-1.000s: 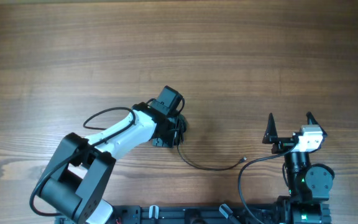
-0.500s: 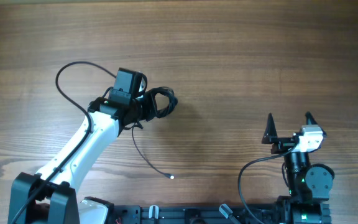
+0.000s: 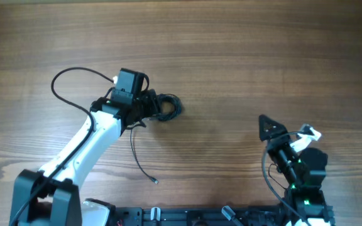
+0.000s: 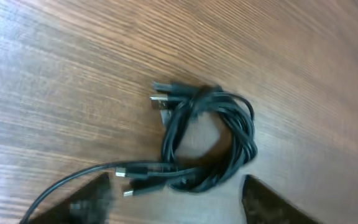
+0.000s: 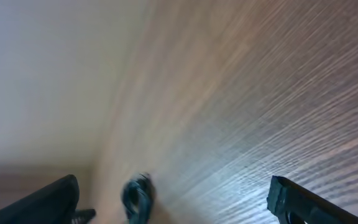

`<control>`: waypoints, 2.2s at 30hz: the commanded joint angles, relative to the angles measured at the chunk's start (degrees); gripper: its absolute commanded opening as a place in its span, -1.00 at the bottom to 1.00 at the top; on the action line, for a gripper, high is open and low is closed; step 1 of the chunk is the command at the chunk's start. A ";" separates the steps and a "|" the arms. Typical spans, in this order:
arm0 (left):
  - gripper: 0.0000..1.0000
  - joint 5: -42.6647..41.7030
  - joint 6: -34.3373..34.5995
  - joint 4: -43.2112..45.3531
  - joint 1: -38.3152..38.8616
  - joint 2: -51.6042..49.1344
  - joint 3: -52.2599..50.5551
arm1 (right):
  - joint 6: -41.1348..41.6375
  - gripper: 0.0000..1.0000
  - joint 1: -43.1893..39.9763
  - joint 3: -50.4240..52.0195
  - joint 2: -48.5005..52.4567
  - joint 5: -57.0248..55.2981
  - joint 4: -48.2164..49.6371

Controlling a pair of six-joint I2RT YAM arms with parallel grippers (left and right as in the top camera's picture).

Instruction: Untangle cables

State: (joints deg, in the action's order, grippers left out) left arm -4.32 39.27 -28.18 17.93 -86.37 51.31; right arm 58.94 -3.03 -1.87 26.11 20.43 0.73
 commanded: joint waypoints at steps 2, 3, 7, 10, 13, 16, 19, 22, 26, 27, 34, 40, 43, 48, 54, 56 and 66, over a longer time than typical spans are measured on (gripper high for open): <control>0.18 1.84 15.37 1.53 0.02 -3.89 0.44 | -15.50 0.99 0.20 -15.37 11.96 2.34 -6.71; 0.08 1.86 13.64 3.02 0.22 -4.11 0.44 | -16.85 0.99 0.20 -19.26 15.91 2.43 -9.79; 0.04 2.03 -1.81 8.39 0.33 -6.25 0.44 | -18.43 0.99 0.24 -24.28 26.27 9.25 -8.90; -0.08 1.60 -4.61 10.91 0.35 -8.68 0.44 | -18.40 0.99 0.24 -24.28 32.20 14.32 -8.09; -0.10 0.37 -11.82 10.91 1.92 -10.95 0.44 | -18.27 0.99 0.61 -24.28 35.10 16.61 -8.07; -0.06 0.83 -15.10 13.99 2.58 -13.27 0.44 | -18.36 0.99 2.82 -24.28 35.28 16.96 -8.02; -0.28 0.81 -16.61 16.70 2.58 -15.78 0.44 | -18.23 0.99 6.27 -24.28 35.30 16.92 -8.02; -0.92 0.85 -16.59 16.48 2.56 -17.49 0.44 | -16.44 0.99 8.11 -24.26 35.30 16.83 -7.80; -0.92 1.25 -15.08 17.14 1.64 -14.40 0.48 | -9.16 0.99 8.37 -23.93 35.30 17.53 -4.24; -0.92 1.25 -11.17 16.83 1.29 -12.76 0.48 | -9.66 0.99 8.81 -23.93 35.30 20.22 -2.32; -0.92 -2.34 37.24 9.62 -0.42 -2.45 0.46 | -1.31 0.94 18.38 -23.93 35.34 16.79 -0.74; 0.64 -2.62 18.47 -1.84 -0.28 -2.51 0.46 | 2.99 0.99 21.92 -23.93 38.69 7.67 -0.70; 0.72 -0.04 -0.96 2.23 -0.48 -2.51 0.46 | 2.99 0.99 21.92 -23.93 41.20 7.65 -0.72; 0.23 6.80 -10.56 2.99 -0.46 -4.26 0.46 | 2.89 0.99 21.92 -23.93 43.45 7.85 -0.46; 0.05 2.23 -10.36 3.89 -0.42 -13.99 0.46 | 2.49 0.99 21.94 -23.93 43.50 7.80 -0.11; -0.37 0.31 -10.36 5.60 -0.42 -15.21 0.46 | 2.51 0.99 21.94 -23.93 43.50 7.89 -0.13; -0.92 2.23 2.86 5.38 -0.44 2.91 1.57 | -6.12 0.82 28.39 -23.96 43.56 14.16 11.89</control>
State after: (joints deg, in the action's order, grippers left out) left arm -2.42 33.58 -22.90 17.61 -91.66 52.14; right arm 53.84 21.08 -25.04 69.41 36.23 9.08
